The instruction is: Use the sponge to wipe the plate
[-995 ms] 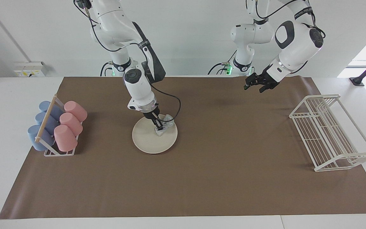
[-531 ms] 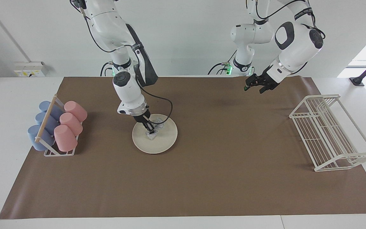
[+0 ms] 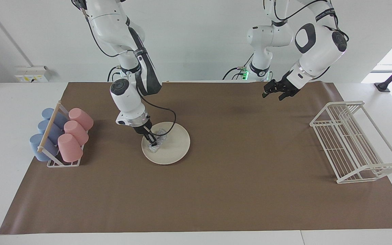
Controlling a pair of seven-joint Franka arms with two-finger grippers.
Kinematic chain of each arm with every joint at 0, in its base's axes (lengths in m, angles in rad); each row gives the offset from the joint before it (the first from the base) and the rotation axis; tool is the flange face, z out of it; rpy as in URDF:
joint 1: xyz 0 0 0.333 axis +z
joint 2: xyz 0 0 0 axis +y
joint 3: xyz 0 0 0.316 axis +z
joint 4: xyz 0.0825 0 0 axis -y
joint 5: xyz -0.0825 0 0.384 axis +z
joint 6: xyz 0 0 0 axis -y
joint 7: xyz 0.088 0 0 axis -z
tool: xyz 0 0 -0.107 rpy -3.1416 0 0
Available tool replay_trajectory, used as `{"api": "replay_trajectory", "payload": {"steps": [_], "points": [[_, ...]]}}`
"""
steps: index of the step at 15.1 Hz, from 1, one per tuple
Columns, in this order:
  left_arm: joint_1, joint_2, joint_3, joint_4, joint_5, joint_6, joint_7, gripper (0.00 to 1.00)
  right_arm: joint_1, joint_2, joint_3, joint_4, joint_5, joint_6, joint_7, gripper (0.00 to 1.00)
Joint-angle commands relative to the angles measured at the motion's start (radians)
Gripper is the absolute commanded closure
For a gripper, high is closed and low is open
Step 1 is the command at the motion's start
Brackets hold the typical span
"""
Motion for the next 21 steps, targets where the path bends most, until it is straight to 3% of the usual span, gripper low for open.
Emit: {"api": "replay_trajectory", "payload": {"steps": [1,9,18,21], "points": [[0.014,0.009,-0.006,0.010,0.023,0.015,-0.013,0.00,0.091,0.036,0.006,-0.018,-0.006,0.021,0.151,1.00],[0.024,0.009,-0.008,0.010,0.025,0.016,-0.027,0.00,0.122,0.004,0.003,0.013,-0.006,-0.018,0.243,1.00],[-0.034,0.009,-0.016,0.005,0.005,0.036,-0.139,0.00,0.128,-0.194,0.014,0.357,-0.013,-0.676,0.492,1.00],[-0.035,0.012,-0.016,0.013,-0.229,0.033,-0.105,0.00,0.163,-0.276,0.014,0.374,-0.013,-0.784,0.561,1.00]]}}
